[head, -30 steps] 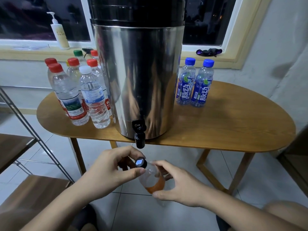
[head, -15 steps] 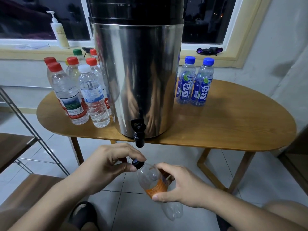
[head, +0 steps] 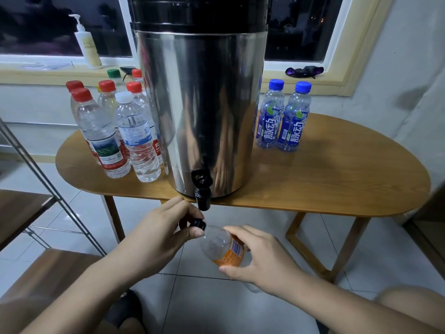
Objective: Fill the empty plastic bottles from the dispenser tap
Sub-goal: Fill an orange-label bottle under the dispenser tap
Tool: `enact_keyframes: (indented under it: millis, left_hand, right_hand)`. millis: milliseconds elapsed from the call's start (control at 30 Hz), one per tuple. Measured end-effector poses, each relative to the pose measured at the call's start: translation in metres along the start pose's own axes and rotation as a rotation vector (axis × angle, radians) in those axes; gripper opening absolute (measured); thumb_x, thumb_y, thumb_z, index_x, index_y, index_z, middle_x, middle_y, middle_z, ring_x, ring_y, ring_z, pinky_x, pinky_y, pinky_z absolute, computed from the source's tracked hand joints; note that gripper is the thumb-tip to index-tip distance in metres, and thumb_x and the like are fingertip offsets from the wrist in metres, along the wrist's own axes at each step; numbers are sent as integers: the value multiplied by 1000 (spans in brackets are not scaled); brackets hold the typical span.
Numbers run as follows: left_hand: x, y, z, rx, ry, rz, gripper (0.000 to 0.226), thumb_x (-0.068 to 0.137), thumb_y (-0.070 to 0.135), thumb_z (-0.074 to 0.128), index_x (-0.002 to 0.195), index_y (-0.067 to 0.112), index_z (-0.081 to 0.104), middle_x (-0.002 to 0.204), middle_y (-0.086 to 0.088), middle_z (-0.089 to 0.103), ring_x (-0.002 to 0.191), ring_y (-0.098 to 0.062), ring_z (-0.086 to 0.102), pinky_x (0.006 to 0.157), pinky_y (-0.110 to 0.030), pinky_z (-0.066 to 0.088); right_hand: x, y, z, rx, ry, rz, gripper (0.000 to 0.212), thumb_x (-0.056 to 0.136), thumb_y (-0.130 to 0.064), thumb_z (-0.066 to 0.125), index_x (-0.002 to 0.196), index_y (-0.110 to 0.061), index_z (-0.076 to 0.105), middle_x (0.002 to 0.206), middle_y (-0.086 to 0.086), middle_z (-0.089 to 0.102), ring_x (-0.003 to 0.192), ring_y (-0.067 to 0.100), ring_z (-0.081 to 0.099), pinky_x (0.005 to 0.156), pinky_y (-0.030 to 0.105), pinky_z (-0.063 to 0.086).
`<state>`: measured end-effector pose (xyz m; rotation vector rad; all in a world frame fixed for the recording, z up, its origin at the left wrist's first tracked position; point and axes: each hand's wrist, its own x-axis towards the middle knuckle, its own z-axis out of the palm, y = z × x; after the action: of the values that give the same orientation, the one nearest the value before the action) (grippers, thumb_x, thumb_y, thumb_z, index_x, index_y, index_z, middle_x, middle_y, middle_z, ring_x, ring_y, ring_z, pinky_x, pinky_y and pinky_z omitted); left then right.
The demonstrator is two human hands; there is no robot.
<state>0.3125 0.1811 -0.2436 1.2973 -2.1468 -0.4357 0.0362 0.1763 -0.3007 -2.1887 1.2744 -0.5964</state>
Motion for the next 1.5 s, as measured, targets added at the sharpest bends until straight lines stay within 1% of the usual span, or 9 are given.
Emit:
enact_keyframes:
  millis: [300, 500, 633, 733, 867, 1000, 1200, 1367, 1500]
  left_hand:
    - [1, -11, 4, 286, 86, 7, 74, 104, 83, 23, 86, 26, 65, 82, 13, 55, 69, -14, 58, 59, -37, 50]
    - [-2, -6, -5, -13, 32, -7, 38, 98, 75, 60, 107, 41, 75, 106, 20, 74, 97, -9, 72, 73, -25, 54]
    - [1, -10, -11, -185, -57, -34, 33, 84, 34, 92, 114, 40, 79, 118, 17, 78, 108, -16, 74, 81, -31, 58]
    - [0, -17, -10, -158, -93, -5, 32, 86, 24, 90, 111, 41, 80, 114, 14, 78, 102, -18, 75, 78, -34, 58]
    - [0, -18, -8, -76, -59, -47, 20, 90, 54, 76, 106, 43, 75, 102, 17, 73, 95, -13, 70, 76, -27, 53]
    - [2, -16, -6, -63, -46, -133, 32, 86, 66, 70, 92, 35, 78, 89, 19, 76, 86, -8, 71, 67, -19, 49]
    - [7, -23, 0, 57, 0, -233, 53, 88, 78, 61, 65, 30, 66, 64, 15, 64, 61, -10, 58, 53, -27, 39]
    - [5, -27, -5, -81, -45, -259, 49, 81, 80, 75, 99, 35, 78, 95, 20, 78, 90, -3, 73, 71, -22, 54]
    - [5, -26, -9, -270, -117, -256, 38, 78, 38, 95, 113, 33, 79, 115, 15, 79, 107, -11, 75, 88, -36, 59]
  right_hand:
    - [0, -7, 3, -149, 20, -58, 76, 80, -71, 78, 147, -47, 50, 116, -25, 55, 110, 4, 56, 89, 22, 51]
    - [3, -5, -1, -76, -4, -21, 76, 78, -72, 80, 145, -49, 51, 119, -26, 59, 111, 3, 60, 91, 24, 55]
    - [4, 1, -2, -25, -24, 6, 76, 77, -72, 82, 143, -47, 54, 121, -26, 62, 112, 2, 62, 92, 26, 58]
    - [5, 2, -2, -34, -58, 13, 77, 79, -70, 82, 146, -45, 52, 124, -26, 60, 114, 2, 61, 94, 25, 58]
    - [7, 3, 3, -37, -53, 12, 78, 77, -72, 82, 145, -47, 52, 125, -27, 60, 115, 2, 61, 95, 25, 58]
    - [11, 1, 7, -69, -59, 17, 79, 77, -73, 82, 145, -47, 50, 126, -27, 60, 114, 3, 61, 94, 26, 58]
    - [18, -3, 13, -92, -55, 31, 81, 76, -74, 82, 145, -46, 51, 127, -24, 61, 114, 4, 62, 95, 26, 58]
    - [22, -3, 14, -89, -34, 56, 83, 75, -73, 82, 146, -44, 51, 128, -24, 62, 114, 6, 62, 95, 28, 58]
    - [23, 0, 13, -80, -47, 63, 83, 76, -72, 83, 147, -43, 51, 129, -24, 62, 114, 6, 62, 95, 29, 58]
